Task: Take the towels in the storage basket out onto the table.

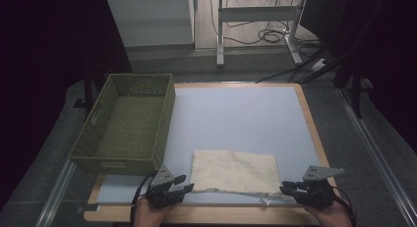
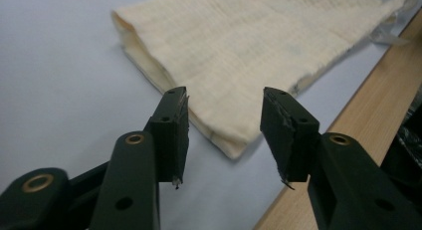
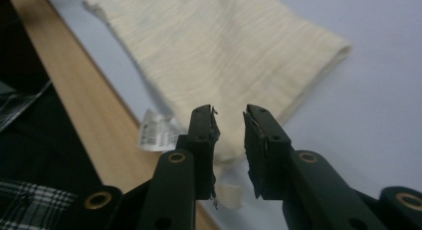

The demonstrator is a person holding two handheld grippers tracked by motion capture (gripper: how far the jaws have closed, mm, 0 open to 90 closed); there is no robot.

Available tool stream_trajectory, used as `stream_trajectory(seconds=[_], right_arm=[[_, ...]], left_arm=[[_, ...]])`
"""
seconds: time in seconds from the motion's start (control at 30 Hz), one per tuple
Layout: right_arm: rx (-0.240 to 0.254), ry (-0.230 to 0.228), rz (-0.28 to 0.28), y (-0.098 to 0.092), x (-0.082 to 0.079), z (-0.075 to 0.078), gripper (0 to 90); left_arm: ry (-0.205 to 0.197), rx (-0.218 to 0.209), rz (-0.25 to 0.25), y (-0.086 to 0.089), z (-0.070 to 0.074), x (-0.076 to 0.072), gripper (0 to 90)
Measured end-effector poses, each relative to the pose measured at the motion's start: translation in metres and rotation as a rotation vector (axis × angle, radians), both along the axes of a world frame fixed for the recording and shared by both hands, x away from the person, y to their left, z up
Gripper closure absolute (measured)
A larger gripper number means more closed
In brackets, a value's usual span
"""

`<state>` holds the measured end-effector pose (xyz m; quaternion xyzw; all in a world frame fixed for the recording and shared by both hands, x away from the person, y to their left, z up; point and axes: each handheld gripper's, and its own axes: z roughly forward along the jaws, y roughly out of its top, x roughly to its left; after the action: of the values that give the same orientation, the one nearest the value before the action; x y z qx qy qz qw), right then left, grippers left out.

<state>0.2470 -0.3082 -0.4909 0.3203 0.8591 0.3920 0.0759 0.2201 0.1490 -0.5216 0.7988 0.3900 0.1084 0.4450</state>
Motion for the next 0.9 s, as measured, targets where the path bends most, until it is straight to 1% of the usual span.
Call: stream_trajectory(seconds=[0.07, 0.17, 0.2, 0.23, 0.27, 0.3, 0.33, 0.37, 0.43, 0.5, 0.57, 0.6, 0.63, 0.7, 0.73, 0.77, 0.8, 0.83, 0.9], right_arm=[[-0.002, -0.015, -0.018, -0.003, 0.006, 0.005, 71.5], [-0.007, -0.028, -0.040, -0.002, 0.018, 0.005, 71.2], [-0.008, -0.032, -0.052, -0.001, 0.025, 0.003, 71.2], [-0.007, -0.039, -0.058, -0.001, 0.032, 0.002, 71.5], [-0.009, -0.040, -0.070, 0.001, 0.038, 0.001, 71.8], [-0.010, -0.044, -0.079, 0.002, 0.043, 0.000, 72.7], [-0.009, -0.046, -0.092, 0.005, 0.052, -0.001, 73.8], [-0.006, -0.049, -0.100, 0.006, 0.057, -0.001, 74.2], [-0.017, -0.057, -0.116, 0.012, 0.071, -0.003, 74.4], [-0.027, -0.058, -0.127, 0.017, 0.085, -0.007, 73.9], [-0.033, -0.046, -0.135, 0.022, 0.095, -0.013, 68.9], [-0.036, -0.037, -0.133, 0.025, 0.100, -0.018, 66.2], [-0.047, -0.030, -0.134, 0.027, 0.103, -0.022, 65.0], [-0.067, -0.026, -0.133, 0.030, 0.104, -0.028, 65.8], [-0.067, -0.032, -0.133, 0.032, 0.104, -0.030, 73.0], [-0.047, -0.020, -0.117, 0.031, 0.103, -0.031, 82.0], [-0.043, -0.013, -0.113, 0.032, 0.103, -0.030, 83.6], [-0.057, -0.020, -0.110, 0.033, 0.102, -0.029, 84.6], [-0.089, -0.047, -0.109, 0.036, 0.102, -0.025, 85.3]], left_arm=[[-0.006, 0.006, 0.014, -0.001, 0.004, 0.005, 54.2], [-0.014, 0.016, 0.036, -0.010, 0.007, 0.019, 54.3], [-0.017, 0.028, 0.046, -0.014, 0.008, 0.024, 54.3], [-0.011, 0.035, 0.054, -0.018, 0.008, 0.030, 54.5], [-0.005, 0.034, 0.056, -0.021, 0.009, 0.034, 55.1], [-0.001, 0.040, 0.062, -0.026, 0.009, 0.042, 55.2], [-0.005, 0.050, 0.070, -0.029, 0.010, 0.046, 55.2], [-0.009, 0.067, 0.079, -0.034, 0.010, 0.052, 55.2], [-0.019, 0.098, 0.113, -0.040, 0.011, 0.065, 55.0], [-0.031, 0.107, 0.155, -0.043, 0.011, 0.077, 53.6], [-0.051, 0.123, 0.191, -0.044, 0.009, 0.088, 50.4], [-0.052, 0.137, 0.208, -0.044, 0.007, 0.092, 48.2], [-0.048, 0.148, 0.216, -0.043, 0.005, 0.095, 46.6], [-0.018, 0.158, 0.227, -0.041, 0.000, 0.102, 46.5], [0.007, 0.163, 0.220, -0.039, -0.005, 0.105, 46.7], [0.021, 0.167, 0.214, -0.039, -0.008, 0.106, 48.7], [0.036, 0.174, 0.201, -0.039, -0.012, 0.106, 51.6], [0.049, 0.165, 0.184, -0.039, -0.016, 0.107, 54.3], [0.054, 0.123, 0.157, -0.036, -0.020, 0.107, 63.7]])
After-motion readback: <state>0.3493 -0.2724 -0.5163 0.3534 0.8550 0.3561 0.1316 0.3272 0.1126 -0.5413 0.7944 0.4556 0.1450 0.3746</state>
